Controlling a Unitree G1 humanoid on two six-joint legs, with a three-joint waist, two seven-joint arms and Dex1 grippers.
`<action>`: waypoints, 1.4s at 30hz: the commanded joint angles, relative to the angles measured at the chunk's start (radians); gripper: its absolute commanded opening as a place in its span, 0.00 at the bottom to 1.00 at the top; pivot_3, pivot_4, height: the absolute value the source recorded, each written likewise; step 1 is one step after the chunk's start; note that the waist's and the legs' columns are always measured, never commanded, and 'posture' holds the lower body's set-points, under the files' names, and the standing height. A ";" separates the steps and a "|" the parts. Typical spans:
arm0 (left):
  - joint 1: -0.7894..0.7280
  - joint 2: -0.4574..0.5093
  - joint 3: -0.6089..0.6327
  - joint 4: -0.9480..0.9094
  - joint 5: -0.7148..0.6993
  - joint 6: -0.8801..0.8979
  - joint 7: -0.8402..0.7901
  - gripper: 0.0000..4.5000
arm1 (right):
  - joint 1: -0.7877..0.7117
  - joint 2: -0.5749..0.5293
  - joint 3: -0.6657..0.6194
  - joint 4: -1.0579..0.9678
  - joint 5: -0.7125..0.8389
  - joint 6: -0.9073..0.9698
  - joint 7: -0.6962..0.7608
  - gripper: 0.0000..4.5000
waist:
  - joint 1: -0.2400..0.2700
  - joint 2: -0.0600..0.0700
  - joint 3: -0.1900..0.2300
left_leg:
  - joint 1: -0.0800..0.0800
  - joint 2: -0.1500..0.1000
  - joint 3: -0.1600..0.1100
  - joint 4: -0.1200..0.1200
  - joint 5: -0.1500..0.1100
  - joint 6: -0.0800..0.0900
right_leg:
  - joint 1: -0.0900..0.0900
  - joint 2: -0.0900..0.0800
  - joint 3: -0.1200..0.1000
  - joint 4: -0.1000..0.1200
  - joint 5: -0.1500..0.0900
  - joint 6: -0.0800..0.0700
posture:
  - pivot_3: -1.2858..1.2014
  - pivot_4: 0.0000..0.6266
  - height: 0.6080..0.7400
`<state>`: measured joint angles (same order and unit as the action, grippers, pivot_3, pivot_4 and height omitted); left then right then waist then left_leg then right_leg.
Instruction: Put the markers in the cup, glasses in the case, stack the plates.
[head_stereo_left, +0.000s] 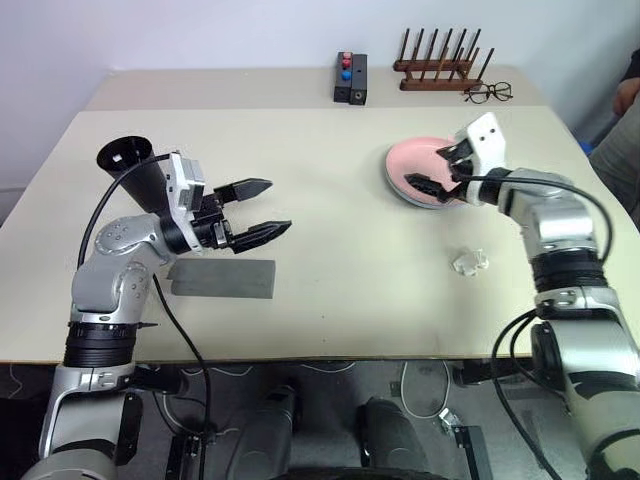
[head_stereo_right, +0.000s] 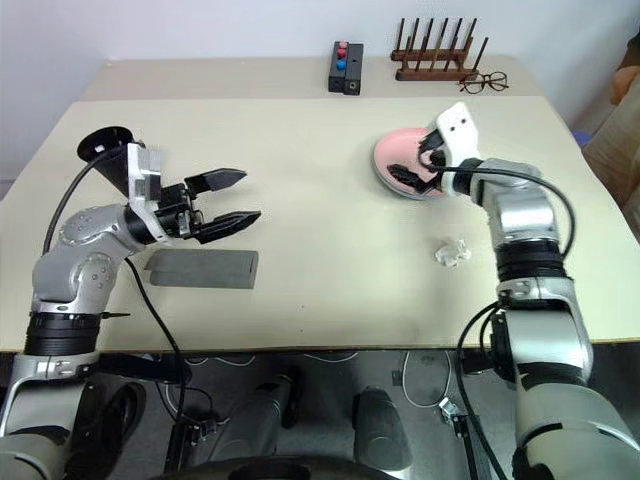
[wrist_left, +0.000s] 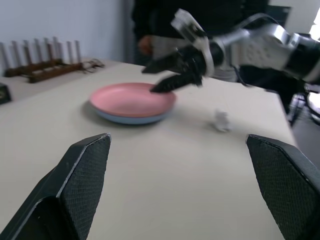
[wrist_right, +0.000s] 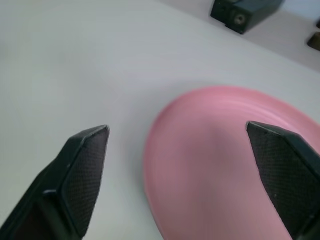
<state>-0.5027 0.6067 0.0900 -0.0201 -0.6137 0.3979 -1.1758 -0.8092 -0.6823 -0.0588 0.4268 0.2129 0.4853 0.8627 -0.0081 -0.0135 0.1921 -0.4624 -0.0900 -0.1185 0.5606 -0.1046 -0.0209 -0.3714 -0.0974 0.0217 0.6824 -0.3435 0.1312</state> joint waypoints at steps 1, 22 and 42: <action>0.009 0.043 -0.019 -0.049 -0.045 0.051 -0.088 1.00 | 0.139 -0.124 -0.053 -0.241 0.097 0.170 0.112 0.99 | -0.001 0.000 0.000 | 0.000 0.000 0.000 0.000 0.000 0.000 | 0.000 0.000 0.000 -0.001 0.000 0.000 | 0.52 0.24 1.00; -0.008 0.002 -0.066 0.003 0.022 -0.035 -0.142 1.00 | 0.484 -0.244 -0.036 -0.369 0.036 0.150 0.046 0.88 | -0.006 0.002 -0.001 | 0.000 0.001 0.003 0.000 -0.001 0.001 | 0.000 -0.003 0.002 -0.001 -0.001 -0.001 | 0.52 0.24 1.00; -0.055 -0.102 0.001 0.067 0.085 -0.150 0.114 1.00 | 0.117 -0.048 -0.072 -0.144 0.034 0.003 -0.156 0.02 | -0.010 0.002 -0.001 | 0.001 0.001 0.003 0.000 0.000 0.001 | 0.000 -0.001 0.002 -0.001 0.000 0.000 | 0.52 0.24 1.00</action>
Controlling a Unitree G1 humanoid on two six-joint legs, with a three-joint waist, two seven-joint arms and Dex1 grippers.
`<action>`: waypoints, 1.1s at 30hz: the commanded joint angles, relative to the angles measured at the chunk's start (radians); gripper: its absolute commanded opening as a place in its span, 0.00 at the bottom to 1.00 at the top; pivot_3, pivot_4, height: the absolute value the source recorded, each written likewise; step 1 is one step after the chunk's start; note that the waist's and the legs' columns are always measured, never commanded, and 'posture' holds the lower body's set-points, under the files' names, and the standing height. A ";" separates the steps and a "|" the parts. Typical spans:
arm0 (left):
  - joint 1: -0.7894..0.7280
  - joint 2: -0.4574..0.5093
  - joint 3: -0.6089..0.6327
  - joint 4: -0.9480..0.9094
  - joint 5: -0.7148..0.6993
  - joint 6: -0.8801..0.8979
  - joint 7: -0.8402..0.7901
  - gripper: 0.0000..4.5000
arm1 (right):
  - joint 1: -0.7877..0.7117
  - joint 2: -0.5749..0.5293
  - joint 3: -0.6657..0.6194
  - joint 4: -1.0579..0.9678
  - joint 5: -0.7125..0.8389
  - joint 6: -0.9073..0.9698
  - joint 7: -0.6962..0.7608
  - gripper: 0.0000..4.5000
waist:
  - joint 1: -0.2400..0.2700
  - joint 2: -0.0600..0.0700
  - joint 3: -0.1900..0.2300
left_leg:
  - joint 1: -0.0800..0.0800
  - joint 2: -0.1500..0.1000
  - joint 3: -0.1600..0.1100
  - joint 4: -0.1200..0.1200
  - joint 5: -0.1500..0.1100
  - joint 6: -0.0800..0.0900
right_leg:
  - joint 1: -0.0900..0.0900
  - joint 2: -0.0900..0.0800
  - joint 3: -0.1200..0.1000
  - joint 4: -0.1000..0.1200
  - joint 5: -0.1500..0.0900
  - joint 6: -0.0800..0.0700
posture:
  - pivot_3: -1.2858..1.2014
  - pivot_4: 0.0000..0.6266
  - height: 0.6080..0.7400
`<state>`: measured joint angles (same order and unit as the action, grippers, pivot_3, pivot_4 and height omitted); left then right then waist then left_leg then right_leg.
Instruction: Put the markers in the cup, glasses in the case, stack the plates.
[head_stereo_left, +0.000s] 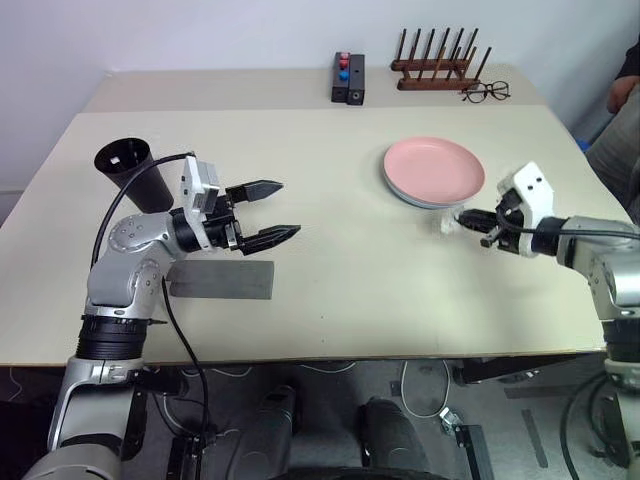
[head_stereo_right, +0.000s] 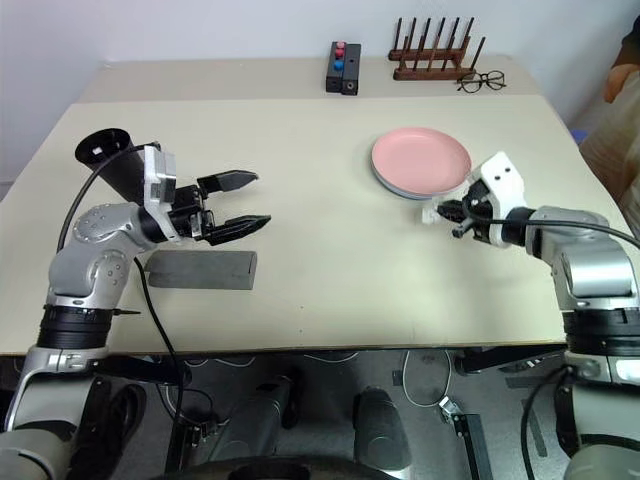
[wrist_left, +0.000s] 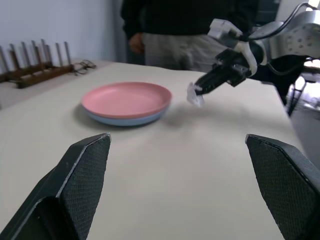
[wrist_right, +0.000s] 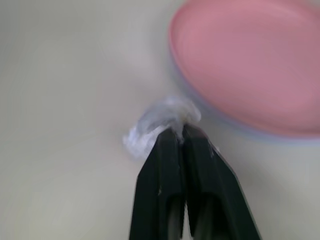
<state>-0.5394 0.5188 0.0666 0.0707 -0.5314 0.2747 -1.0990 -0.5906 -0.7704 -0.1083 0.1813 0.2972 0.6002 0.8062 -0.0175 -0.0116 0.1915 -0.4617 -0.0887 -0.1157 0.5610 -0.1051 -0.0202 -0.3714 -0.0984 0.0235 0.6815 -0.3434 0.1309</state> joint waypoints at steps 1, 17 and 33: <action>-0.017 -0.017 0.023 -0.026 0.003 -0.026 0.042 1.00 | -0.132 0.059 -0.015 0.147 -0.070 -0.147 -0.126 0.02 | 0.000 0.000 0.000 | 0.000 0.000 0.000 0.000 0.000 0.000 | 0.000 0.000 0.000 0.000 0.000 0.000 | 0.52 0.24 1.00; 0.093 0.021 0.069 -0.181 -0.043 0.052 0.123 1.00 | -0.428 0.213 0.084 0.774 -0.260 -0.517 -0.233 0.53 | -0.005 0.000 0.000 | 0.000 0.000 0.000 -0.001 0.001 -0.001 | 0.000 0.002 0.000 0.002 0.000 0.000 | 0.52 0.24 1.00; 0.173 0.172 0.166 -0.136 -0.099 0.054 -0.008 1.00 | 0.109 0.144 -0.039 -0.186 0.297 -0.283 0.325 1.00 | 0.001 0.001 0.000 | 0.001 0.000 -0.001 -0.001 0.000 0.000 | 0.000 0.001 0.000 0.002 0.000 0.000 | 0.52 0.24 1.00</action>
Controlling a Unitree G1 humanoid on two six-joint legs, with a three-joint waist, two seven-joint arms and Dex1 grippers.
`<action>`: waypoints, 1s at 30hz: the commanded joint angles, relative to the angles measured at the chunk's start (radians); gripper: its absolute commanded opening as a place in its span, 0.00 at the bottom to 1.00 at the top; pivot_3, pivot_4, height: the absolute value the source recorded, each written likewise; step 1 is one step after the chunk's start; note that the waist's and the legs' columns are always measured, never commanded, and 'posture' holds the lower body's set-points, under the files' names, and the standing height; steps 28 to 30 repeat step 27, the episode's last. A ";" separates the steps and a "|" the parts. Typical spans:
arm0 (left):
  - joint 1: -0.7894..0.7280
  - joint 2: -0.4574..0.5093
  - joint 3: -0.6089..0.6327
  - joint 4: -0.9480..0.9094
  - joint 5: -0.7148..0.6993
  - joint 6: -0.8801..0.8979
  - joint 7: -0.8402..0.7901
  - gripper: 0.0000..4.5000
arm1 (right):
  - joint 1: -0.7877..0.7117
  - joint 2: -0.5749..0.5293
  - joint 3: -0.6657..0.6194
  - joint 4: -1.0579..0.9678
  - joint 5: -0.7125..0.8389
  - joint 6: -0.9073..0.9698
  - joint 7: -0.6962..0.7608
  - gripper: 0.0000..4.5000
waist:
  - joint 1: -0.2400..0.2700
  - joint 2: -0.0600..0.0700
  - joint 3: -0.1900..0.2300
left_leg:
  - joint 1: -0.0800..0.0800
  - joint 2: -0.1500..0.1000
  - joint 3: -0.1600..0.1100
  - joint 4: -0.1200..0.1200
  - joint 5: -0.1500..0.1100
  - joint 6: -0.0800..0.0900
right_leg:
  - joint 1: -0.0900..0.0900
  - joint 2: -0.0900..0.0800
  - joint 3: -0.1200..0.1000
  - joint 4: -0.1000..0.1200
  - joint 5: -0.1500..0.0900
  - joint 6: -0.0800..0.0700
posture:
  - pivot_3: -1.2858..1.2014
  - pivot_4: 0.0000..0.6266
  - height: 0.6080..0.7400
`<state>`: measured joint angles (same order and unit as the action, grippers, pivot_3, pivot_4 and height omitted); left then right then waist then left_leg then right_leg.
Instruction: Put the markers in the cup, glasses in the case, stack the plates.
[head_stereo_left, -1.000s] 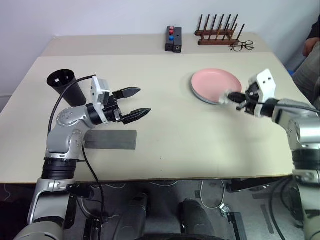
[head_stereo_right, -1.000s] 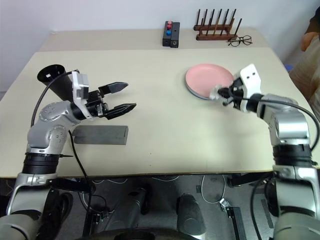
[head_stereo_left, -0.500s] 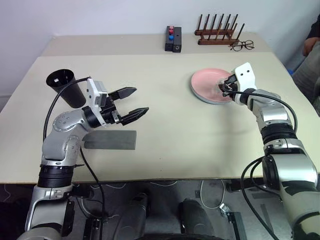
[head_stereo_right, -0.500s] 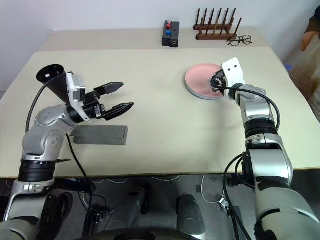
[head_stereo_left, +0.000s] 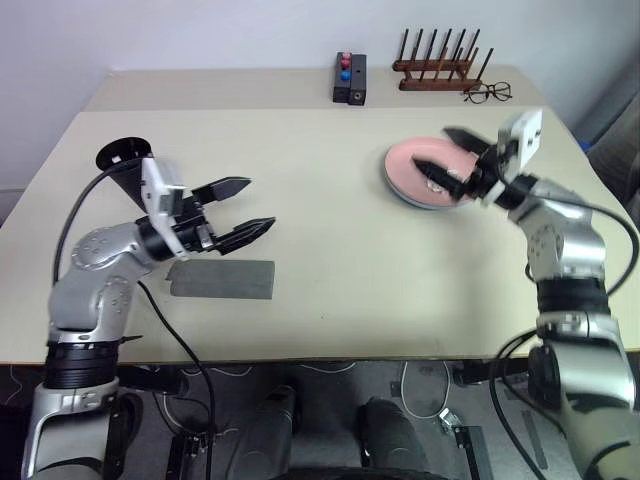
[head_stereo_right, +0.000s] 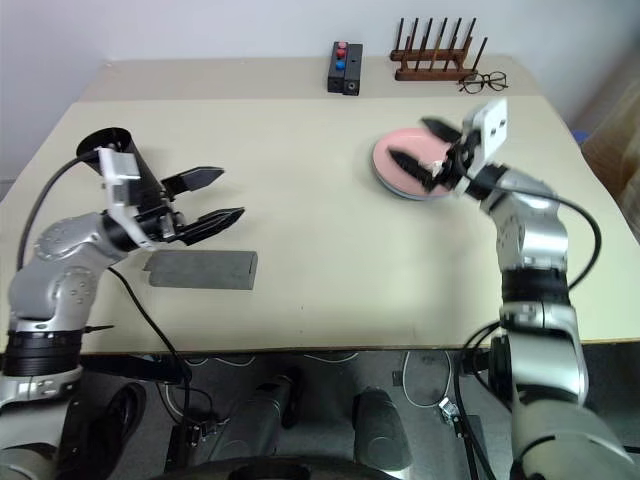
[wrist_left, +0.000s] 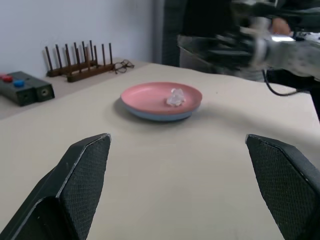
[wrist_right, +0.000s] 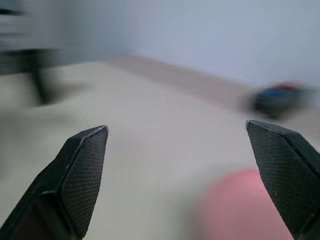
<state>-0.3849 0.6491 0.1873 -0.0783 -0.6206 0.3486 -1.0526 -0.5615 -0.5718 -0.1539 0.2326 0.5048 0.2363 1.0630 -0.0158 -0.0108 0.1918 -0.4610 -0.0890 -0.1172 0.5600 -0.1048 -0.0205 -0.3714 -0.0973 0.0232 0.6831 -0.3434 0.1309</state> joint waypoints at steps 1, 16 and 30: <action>0.027 0.051 0.047 0.018 -0.004 -0.029 -0.065 1.00 | 0.127 -0.074 0.005 -0.291 0.106 0.100 0.089 1.00 | -0.001 0.001 0.000 | 0.000 0.000 0.000 0.000 0.000 0.000 | 0.000 0.000 0.000 0.000 0.000 0.000 | 0.52 0.24 1.00; 0.233 0.137 0.151 0.020 -0.030 -0.088 -0.217 1.00 | 0.397 -0.262 -0.102 -0.472 0.139 0.104 0.204 1.00 | 0.006 0.001 -0.001 | 0.000 0.001 0.001 -0.001 -0.003 -0.001 | -0.001 -0.005 0.001 -0.010 -0.003 -0.007 | 0.52 0.24 1.00; 0.171 0.095 0.097 0.068 -0.001 -0.133 -0.208 1.00 | 0.384 -0.272 -0.101 -0.437 0.112 0.074 0.193 1.00 | 0.005 0.001 -0.001 | -0.001 0.001 0.001 -0.001 -0.004 0.000 | -0.001 -0.005 0.000 -0.013 -0.003 -0.007 | 0.52 0.24 1.00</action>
